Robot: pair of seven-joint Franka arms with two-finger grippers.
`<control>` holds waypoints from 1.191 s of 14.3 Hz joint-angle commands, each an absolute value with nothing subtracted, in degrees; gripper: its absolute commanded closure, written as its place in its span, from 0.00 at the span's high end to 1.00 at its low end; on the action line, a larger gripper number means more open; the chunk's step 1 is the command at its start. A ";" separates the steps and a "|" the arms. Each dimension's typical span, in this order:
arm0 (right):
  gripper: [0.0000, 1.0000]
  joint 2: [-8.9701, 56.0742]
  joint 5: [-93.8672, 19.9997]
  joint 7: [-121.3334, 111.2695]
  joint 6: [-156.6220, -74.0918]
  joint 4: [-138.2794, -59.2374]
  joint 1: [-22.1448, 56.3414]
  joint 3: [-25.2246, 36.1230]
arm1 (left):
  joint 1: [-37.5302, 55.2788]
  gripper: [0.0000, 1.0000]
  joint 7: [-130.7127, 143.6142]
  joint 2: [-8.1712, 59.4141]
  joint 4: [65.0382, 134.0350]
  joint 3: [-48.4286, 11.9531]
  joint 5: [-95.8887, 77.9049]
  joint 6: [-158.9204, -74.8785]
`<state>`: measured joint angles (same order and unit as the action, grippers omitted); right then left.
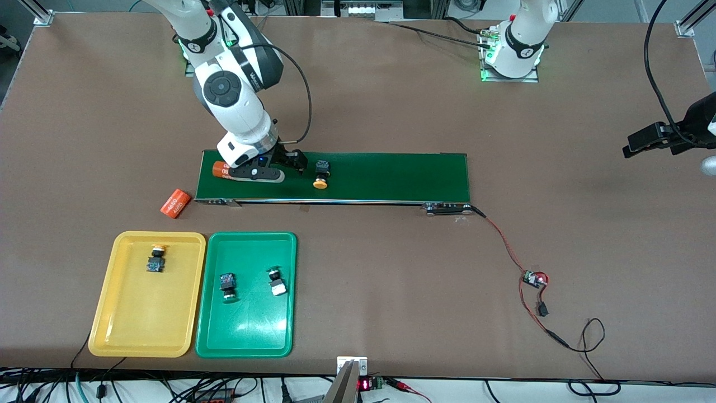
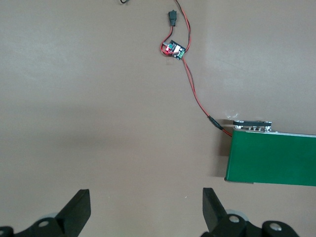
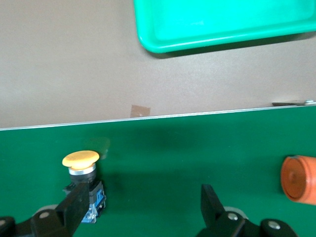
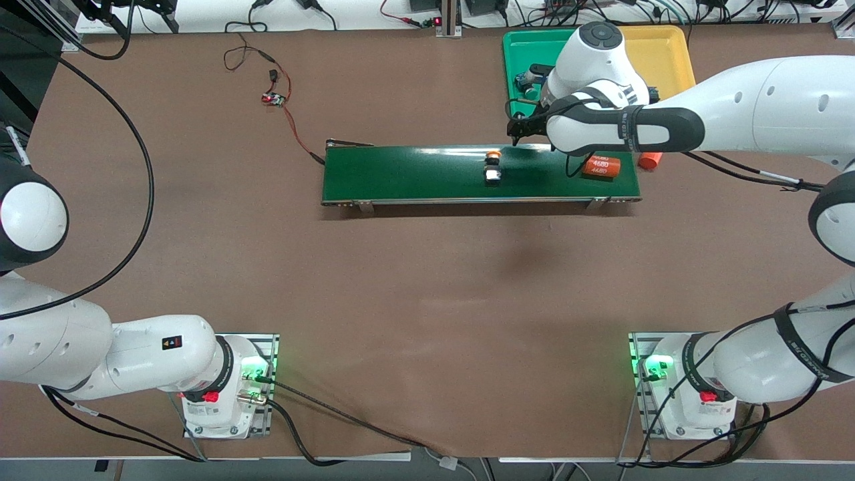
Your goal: Sort buttons by color to trays
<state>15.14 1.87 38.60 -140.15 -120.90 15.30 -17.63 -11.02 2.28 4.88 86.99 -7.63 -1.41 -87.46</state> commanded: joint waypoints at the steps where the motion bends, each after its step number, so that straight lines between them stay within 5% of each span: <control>1: 1.00 17.49 5.27 39.99 -140.19 -119.53 15.73 -17.93 | -11.42 1.00 1.23 3.60 87.80 -7.82 -1.58 -86.14; 17: 1.00 19.07 5.36 45.35 -140.18 -118.56 16.87 -18.02 | -11.34 1.00 1.23 3.60 87.63 -7.91 -1.58 -85.43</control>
